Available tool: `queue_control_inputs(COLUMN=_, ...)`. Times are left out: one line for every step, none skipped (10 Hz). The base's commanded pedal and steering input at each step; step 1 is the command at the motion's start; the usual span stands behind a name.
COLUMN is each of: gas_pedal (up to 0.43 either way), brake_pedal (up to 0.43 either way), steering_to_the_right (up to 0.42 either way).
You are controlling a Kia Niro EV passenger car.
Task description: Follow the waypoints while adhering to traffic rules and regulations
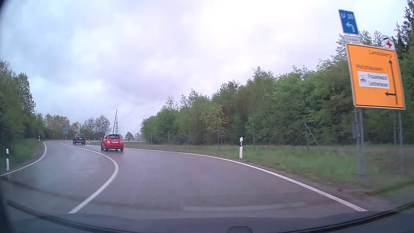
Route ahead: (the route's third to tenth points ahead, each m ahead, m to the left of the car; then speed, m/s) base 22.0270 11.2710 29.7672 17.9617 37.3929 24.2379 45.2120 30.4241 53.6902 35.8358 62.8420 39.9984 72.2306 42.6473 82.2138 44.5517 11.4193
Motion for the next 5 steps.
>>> queue_control_inputs(gas_pedal=0.15, brake_pedal=0.0, steering_to_the_right=-0.14)
queue_control_inputs(gas_pedal=0.15, brake_pedal=0.0, steering_to_the_right=-0.142)
queue_control_inputs(gas_pedal=0.15, brake_pedal=0.0, steering_to_the_right=-0.141)
queue_control_inputs(gas_pedal=0.157, brake_pedal=0.0, steering_to_the_right=-0.142)
queue_control_inputs(gas_pedal=0.157, brake_pedal=0.0, steering_to_the_right=-0.143)
